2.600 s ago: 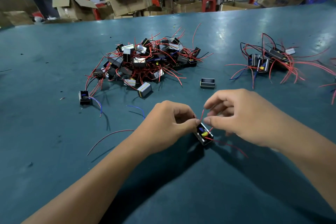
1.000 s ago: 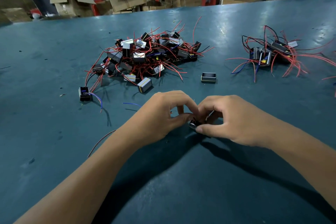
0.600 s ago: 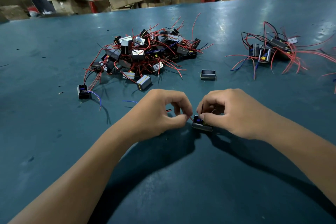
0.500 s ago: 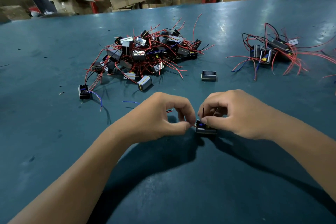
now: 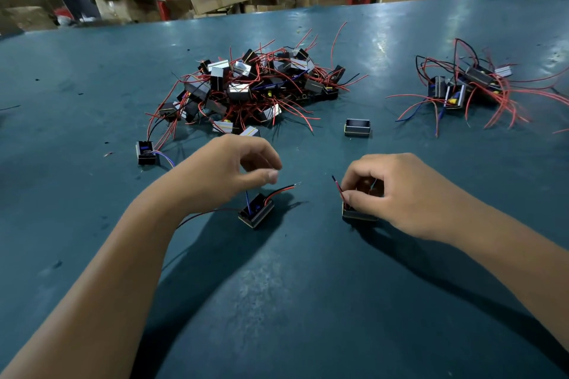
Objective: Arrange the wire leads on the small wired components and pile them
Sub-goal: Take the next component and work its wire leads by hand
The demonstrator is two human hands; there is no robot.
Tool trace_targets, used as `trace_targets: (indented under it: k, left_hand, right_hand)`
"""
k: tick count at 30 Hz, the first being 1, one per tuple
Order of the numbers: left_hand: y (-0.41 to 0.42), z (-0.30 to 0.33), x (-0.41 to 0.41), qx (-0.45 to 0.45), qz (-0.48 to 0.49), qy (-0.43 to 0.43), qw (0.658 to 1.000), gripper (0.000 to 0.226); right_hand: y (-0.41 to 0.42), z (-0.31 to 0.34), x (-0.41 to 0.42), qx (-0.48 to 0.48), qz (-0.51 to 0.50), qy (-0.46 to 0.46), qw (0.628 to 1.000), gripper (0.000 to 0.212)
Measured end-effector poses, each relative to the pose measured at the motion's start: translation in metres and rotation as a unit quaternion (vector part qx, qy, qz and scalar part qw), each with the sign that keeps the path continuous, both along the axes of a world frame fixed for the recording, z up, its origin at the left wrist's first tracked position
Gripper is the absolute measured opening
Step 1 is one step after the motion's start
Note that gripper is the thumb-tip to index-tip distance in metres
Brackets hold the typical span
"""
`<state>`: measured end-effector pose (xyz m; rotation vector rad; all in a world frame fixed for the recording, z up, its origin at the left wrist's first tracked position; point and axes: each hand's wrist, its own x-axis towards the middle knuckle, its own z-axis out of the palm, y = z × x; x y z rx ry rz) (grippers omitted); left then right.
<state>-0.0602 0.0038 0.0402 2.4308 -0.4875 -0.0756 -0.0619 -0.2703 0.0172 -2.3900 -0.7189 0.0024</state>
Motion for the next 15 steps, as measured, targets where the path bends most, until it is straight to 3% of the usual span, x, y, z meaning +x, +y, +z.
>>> trace_targets:
  k: [10, 15]
  left_hand:
    - [0.003, -0.0059, 0.0017, 0.027, -0.024, 0.048, 0.998, 0.008]
    - [-0.001, -0.0085, 0.0001, 0.022, -0.01, 0.05, 0.998, 0.02]
  right_hand:
    - [0.0025, -0.0019, -0.0022, 0.03, -0.009, 0.016, 0.999, 0.019]
    - [0.0052, -0.001, -0.0049, 0.016, 0.015, 0.0, 1.0, 0.022]
